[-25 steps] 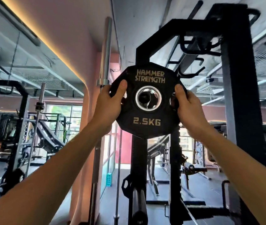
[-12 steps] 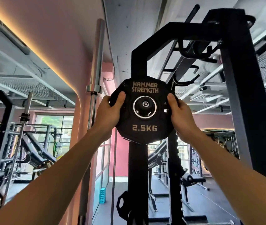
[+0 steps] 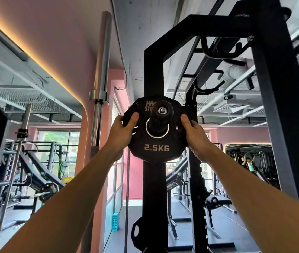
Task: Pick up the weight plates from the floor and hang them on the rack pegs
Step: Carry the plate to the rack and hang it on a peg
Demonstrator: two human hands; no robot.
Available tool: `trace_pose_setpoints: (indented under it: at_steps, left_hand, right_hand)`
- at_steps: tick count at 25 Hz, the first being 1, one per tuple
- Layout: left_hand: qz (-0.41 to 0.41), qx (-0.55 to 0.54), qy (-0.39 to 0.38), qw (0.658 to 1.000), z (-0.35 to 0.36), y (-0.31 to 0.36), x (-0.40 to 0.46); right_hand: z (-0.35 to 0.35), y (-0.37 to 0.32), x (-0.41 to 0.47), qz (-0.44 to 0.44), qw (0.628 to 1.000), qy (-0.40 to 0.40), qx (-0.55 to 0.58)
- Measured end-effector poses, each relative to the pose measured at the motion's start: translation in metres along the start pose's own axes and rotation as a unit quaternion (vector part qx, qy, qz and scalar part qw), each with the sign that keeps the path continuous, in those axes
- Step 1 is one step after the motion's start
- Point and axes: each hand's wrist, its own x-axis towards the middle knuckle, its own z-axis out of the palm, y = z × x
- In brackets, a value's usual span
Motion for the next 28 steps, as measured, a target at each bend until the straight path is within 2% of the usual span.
trace_pose_setpoints:
  at_steps: [10, 14, 20, 24, 28]
  left_hand:
    - [0.008, 0.032, 0.021, 0.999, 0.004, -0.02, 0.01]
    - [-0.003, 0.093, 0.012, 0.996, 0.0, -0.019, 0.0]
    - [-0.106, 0.131, -0.017, 0.985, -0.015, -0.022, -0.061]
    - [-0.176, 0.225, -0.049, 0.957, -0.027, -0.049, -0.144]
    - [-0.268, 0.263, -0.071, 0.924, -0.038, -0.074, -0.25]
  right_hand:
    - [-0.004, 0.018, 0.015, 0.02, 0.999, -0.025, -0.021]
    - [-0.003, 0.019, 0.0, 0.015, 0.988, -0.001, -0.156]
    - [-0.028, 0.037, -0.065, 0.082, 0.962, -0.079, -0.25]
    - [-0.046, 0.057, -0.137, 0.092, 0.942, -0.123, -0.3]
    - [-0.069, 0.076, -0.227, 0.151, 0.926, -0.149, -0.311]
